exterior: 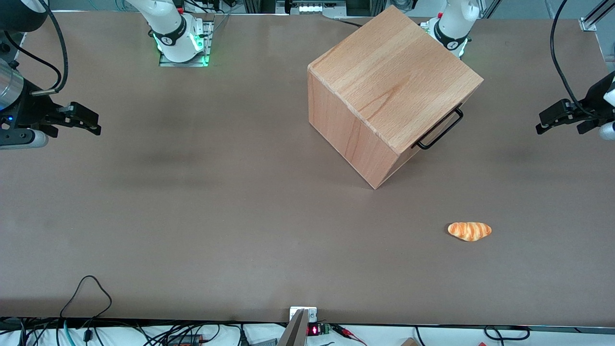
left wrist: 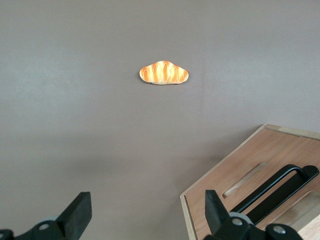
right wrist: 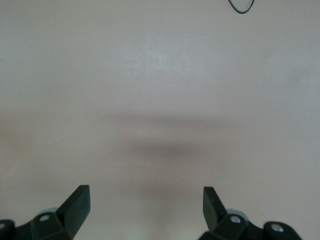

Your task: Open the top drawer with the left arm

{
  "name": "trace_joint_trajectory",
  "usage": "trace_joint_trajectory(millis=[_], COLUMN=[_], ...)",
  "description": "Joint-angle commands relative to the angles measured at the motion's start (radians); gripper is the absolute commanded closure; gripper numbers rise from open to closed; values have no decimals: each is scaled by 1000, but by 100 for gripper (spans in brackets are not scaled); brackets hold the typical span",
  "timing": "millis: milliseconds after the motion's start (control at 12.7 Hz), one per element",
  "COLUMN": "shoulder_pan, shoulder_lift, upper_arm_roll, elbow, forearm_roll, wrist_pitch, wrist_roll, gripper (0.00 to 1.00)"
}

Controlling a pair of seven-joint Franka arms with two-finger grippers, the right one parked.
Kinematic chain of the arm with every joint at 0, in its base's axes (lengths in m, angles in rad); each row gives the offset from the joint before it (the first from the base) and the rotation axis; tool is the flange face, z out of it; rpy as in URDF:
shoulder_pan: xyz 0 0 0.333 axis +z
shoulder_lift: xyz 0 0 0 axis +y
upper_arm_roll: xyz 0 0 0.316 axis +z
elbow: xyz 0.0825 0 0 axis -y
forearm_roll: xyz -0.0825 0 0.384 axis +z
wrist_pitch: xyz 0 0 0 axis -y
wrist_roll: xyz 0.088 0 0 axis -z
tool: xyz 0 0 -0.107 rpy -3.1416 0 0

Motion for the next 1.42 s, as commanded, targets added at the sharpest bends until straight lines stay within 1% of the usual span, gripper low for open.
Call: trace_joint_trajectory(millis=[0,236,472,629,787,865,1180,1337], shoulder_pan=[-3,-1,-1,-1,-1,-6,-8,-8], shoulder_lift=[-3,0,6,11,26,31,49,52], upper_arm_roll=[0,-8,-6,-9,-9,-15,-90,-109], elbow=[11,32,16,-15,-45,-65,-115,-157], forearm_roll=[25,28,25,11,-36,-41,-42,-71], wrist_pitch=[-38,-40,-40,-35,-34,-32,-18,29], wrist_roll=[14,12,24,24,27,30,50,122], gripper=[0,0,0,0,0,0,0,0])
